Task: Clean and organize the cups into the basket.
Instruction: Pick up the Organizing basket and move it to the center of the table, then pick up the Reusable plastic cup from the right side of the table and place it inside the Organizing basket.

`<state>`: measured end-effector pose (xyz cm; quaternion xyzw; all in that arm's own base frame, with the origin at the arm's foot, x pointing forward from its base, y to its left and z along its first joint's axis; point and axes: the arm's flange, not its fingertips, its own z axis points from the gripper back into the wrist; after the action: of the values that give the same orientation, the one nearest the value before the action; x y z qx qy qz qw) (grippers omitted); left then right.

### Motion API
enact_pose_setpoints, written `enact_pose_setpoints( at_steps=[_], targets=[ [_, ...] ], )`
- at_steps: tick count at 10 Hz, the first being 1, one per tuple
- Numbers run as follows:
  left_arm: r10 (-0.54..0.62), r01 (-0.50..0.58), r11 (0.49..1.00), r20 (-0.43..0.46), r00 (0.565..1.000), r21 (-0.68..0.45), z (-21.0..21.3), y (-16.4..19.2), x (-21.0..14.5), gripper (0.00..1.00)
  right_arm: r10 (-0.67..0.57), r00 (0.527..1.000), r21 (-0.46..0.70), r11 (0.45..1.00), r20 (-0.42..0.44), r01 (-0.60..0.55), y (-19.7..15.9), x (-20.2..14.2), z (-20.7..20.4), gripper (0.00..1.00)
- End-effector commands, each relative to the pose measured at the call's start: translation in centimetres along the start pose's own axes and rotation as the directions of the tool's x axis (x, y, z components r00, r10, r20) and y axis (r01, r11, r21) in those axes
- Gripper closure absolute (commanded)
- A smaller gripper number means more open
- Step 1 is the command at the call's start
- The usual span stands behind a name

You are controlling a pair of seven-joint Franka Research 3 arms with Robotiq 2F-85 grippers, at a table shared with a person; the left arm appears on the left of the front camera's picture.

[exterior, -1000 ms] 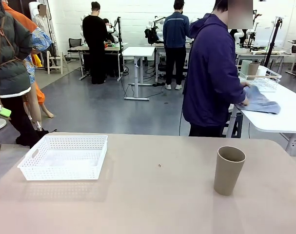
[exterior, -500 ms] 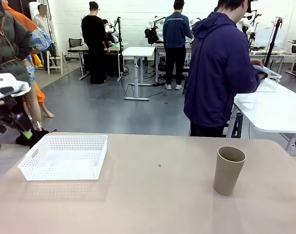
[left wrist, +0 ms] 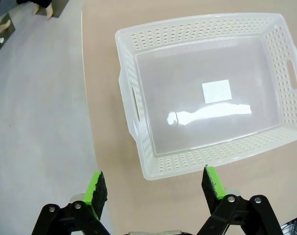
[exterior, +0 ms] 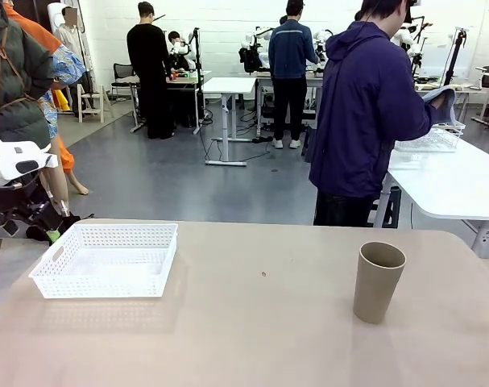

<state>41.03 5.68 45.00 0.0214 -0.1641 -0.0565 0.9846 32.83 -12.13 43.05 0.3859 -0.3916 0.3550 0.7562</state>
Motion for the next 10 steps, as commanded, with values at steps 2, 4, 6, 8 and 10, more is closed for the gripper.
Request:
enact_pose_setpoints(
  at_steps=[2, 4, 6, 8, 10],
  targets=[
    [0.000, 0.000, 1.000, 0.000, 1.000, 0.000, 0.0, 0.0, 0.0, 0.00, 0.000, 1.000, 0.000, 1.000, 0.000, 0.000, 0.0, 0.0, 0.0, 0.00],
    [0.012, -0.018, 0.995, -0.069, 0.998, -0.096, -3.6, 0.8, 2.1, 0.00, 0.219, 0.975, 0.039, 0.975, -0.033, -0.217, -3.0, -0.9, -3.3, 0.00],
    [0.013, -0.033, 0.984, -0.113, 0.993, -0.177, -5.7, 2.1, 2.9, 0.00, 0.391, 0.913, 0.094, 0.919, -0.112, -0.382, -6.1, -2.0, -4.6, 0.00],
    [0.033, -0.071, 0.974, -0.175, 0.984, -0.215, -7.6, 2.6, 3.5, 0.00, 0.465, 0.873, 0.244, 0.872, -0.145, -0.424, -8.5, -2.3, -6.8, 0.00],
    [0.041, -0.081, 0.982, -0.222, 0.974, -0.172, -9.3, 1.5, 3.1, 0.00, 0.443, 0.885, 0.333, 0.863, -0.141, -0.379, -11.3, -1.8, -9.1, 0.00]
  ],
)
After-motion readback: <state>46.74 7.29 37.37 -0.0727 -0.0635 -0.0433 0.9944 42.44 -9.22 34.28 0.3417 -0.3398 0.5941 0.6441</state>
